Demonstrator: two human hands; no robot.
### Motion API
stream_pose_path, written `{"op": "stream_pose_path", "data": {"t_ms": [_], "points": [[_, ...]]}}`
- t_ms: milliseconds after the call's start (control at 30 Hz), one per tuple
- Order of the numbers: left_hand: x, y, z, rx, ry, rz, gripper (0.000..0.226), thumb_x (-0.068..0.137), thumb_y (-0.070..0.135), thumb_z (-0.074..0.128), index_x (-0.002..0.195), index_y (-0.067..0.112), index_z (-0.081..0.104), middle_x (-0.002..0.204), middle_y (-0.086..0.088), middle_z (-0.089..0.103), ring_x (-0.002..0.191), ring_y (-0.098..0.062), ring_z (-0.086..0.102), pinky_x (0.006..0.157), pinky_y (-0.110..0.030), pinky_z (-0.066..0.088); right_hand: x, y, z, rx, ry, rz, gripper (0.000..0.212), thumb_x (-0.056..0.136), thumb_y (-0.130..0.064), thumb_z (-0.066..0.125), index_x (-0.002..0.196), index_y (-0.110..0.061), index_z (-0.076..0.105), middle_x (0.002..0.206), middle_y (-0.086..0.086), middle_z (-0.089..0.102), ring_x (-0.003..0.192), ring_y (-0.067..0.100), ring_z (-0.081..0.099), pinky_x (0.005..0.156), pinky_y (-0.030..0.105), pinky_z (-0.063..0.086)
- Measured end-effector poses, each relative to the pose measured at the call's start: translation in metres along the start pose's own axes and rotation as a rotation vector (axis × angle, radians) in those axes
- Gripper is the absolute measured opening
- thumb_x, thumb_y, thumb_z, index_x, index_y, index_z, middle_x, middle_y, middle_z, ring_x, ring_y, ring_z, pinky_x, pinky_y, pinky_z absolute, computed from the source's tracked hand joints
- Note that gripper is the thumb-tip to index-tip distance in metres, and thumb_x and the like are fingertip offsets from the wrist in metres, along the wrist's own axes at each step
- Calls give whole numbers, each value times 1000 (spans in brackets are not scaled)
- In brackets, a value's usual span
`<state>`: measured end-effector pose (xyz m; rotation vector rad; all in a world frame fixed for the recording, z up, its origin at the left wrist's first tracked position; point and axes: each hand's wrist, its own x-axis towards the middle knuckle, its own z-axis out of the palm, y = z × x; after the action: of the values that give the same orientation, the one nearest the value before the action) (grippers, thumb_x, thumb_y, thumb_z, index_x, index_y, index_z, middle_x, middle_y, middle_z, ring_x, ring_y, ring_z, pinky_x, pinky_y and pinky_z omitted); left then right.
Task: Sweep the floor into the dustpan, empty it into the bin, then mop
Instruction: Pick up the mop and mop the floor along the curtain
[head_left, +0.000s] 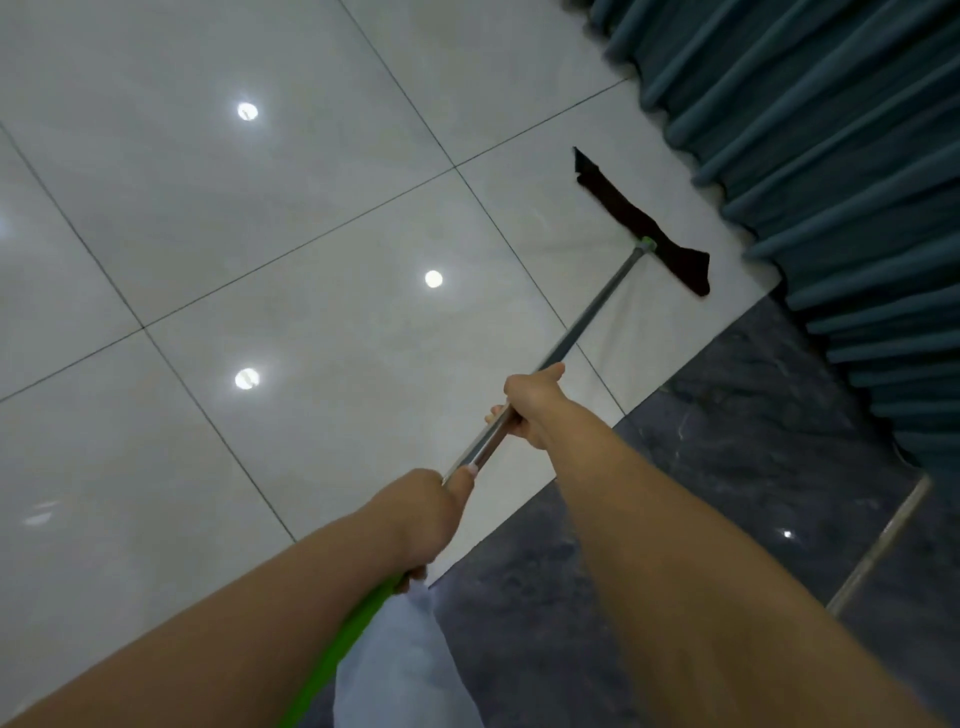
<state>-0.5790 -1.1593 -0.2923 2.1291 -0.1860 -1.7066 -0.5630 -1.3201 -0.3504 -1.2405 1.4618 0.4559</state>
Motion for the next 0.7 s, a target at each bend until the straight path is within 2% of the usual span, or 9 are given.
{"op": "stream_pose_path", "data": {"t_ms": [167,267,467,567,633,700], "points": [[20,35,8,71,56,20,54,99,54,20,72,12,43,61,-4,47,46,-16,46,41,-22,38,21,-18,-31,25,-9,-5,79,99,0,31,148,-27,-24,73,7,39,63,19,57,85,39,57],[20,36,18,82,76,27,53,98,55,21,72,15,43,63,-2,45,50,-13,43,44,-23,34,22,-13,-37,18,-15,-3,80,98,0,31,148,-27,-24,75,8,41,62,18,57,82,37,57],[5,37,35,73,66,21,54,97,56,17,73,15,41,64,-4,46,49,-14,46,50,-23,43,7,-1,-46,21,-20,-5,79,98,0,33,150,-27,-21,76,9,43,62,18,56,83,35,56],[-4,18,38,71,102,46,56,97,56,17,85,12,50,68,-10,52,61,-19,49,65,-29,48,-11,10,-36,17,-28,-11,77,99,0,34,151,-26,-17,77,10,44,63,18,56,83,34,56],[-11,-5,38,71,125,46,58,96,59,19,83,12,51,66,-6,51,62,-20,50,74,-32,53,-25,21,-21,7,-40,-12,73,99,0,33,152,-24,-11,77,10,44,64,18,56,86,36,56],[-24,-30,36,67,128,22,61,95,62,20,79,13,52,67,-5,52,55,-17,50,66,-31,56,-39,34,-2,4,-55,-5,72,99,-1,33,152,-24,-10,77,10,46,63,18,57,90,38,55]]}}
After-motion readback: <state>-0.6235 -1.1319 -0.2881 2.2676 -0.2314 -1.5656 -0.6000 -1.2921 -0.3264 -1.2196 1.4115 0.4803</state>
